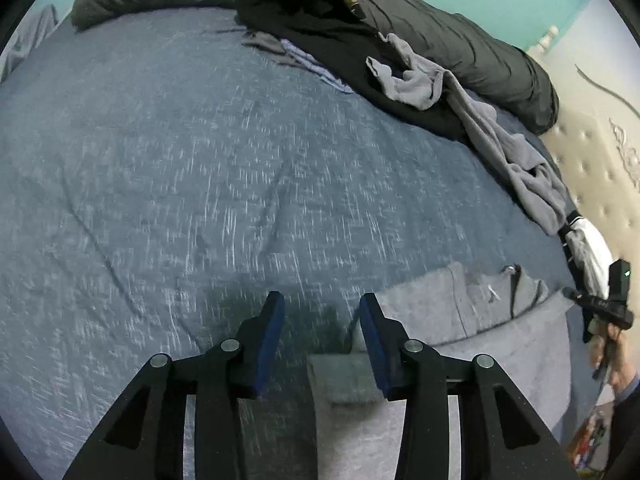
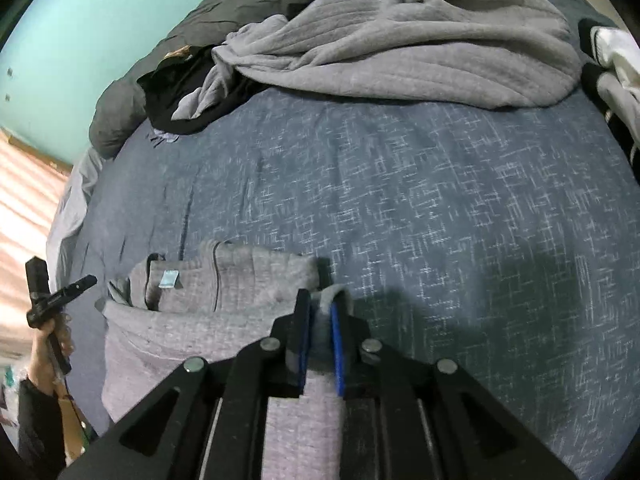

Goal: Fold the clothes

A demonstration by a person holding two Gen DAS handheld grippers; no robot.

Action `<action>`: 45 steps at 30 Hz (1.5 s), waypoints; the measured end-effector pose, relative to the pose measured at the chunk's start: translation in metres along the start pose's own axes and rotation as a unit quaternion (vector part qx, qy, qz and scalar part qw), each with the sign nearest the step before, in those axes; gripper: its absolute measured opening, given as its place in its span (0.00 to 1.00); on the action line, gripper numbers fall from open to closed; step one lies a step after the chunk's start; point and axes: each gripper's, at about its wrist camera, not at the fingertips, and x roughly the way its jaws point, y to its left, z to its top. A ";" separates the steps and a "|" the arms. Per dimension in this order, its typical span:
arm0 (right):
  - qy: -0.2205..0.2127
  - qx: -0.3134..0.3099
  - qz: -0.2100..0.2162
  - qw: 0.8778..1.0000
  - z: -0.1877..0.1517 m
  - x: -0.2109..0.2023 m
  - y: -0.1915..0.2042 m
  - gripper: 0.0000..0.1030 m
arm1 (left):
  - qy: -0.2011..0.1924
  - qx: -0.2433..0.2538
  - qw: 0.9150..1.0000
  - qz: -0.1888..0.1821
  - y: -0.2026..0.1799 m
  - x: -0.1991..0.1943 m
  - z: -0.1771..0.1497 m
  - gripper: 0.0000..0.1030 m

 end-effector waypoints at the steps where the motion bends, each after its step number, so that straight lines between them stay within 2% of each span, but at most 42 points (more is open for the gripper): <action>1: -0.002 0.010 -0.002 1.000 0.002 -0.003 -0.004 0.36 | -0.001 0.006 1.000 -0.001 -0.005 0.001 0.002 0.41; 2: -0.004 0.020 -0.003 1.000 0.003 -0.006 -0.007 0.51 | -0.001 0.012 1.000 -0.004 -0.010 0.003 0.004 0.41; 3: -0.007 0.030 -0.005 1.000 0.005 -0.009 -0.011 0.59 | 0.001 0.021 1.000 -0.007 -0.015 0.006 0.007 0.41; 4: -0.009 0.034 -0.008 0.999 0.006 -0.012 -0.013 0.59 | 0.007 0.034 0.999 -0.008 -0.022 0.011 0.010 0.41; 8: -0.013 -0.034 -0.034 0.999 0.011 -0.019 0.008 0.59 | 0.037 0.084 0.996 -0.003 -0.052 0.036 0.018 0.41; 13: 0.010 -0.098 -0.021 0.995 0.012 0.012 0.045 0.59 | 0.084 0.124 0.989 0.004 -0.072 0.071 0.017 0.41; 17: 0.040 -0.181 -0.055 0.981 0.007 0.053 0.080 0.59 | 0.106 0.158 0.982 0.012 -0.077 0.090 0.012 0.41; 23: 0.071 -0.275 -0.077 0.956 -0.001 0.092 0.114 0.59 | 0.110 0.167 0.980 -0.005 -0.070 0.095 0.009 0.41; 24: 0.075 -0.284 -0.080 0.953 -0.002 0.096 0.116 0.58 | 0.107 0.168 0.980 -0.008 -0.068 0.094 0.008 0.38; 26: 0.081 -0.298 -0.079 0.948 -0.005 0.103 0.120 0.50 | 0.101 0.172 0.980 -0.010 -0.066 0.092 0.006 0.15; 27: 0.081 -0.307 -0.082 0.945 -0.007 0.105 0.123 0.39 | 0.099 0.175 0.980 -0.008 -0.066 0.091 0.004 0.04; 29: 0.075 -0.316 -0.084 0.942 -0.011 0.105 0.125 0.22 | 0.092 0.182 0.979 -0.003 -0.067 0.088 0.001 0.03; 30: 0.071 -0.316 -0.085 0.942 -0.012 0.104 0.124 0.10 | 0.089 0.184 0.979 -0.001 -0.067 0.086 0.000 0.03; 31: 0.068 -0.316 -0.086 0.942 -0.013 0.103 0.123 0.04 | 0.083 0.185 0.979 0.002 -0.067 0.083 0.000 0.03; 35: 0.037 -0.312 -0.099 0.944 -0.013 0.089 0.120 0.02 | 0.052 0.181 0.982 0.015 -0.061 0.064 0.005 0.02; 38: 0.007 -0.302 -0.109 0.947 -0.010 0.074 0.115 0.02 | 0.047 0.174 0.983 0.025 -0.057 0.058 0.011 0.02; 45: 0.012 -0.273 -0.139 0.952 -0.010 0.083 0.098 0.02 | 0.062 0.153 0.985 0.045 -0.054 0.077 0.009 0.02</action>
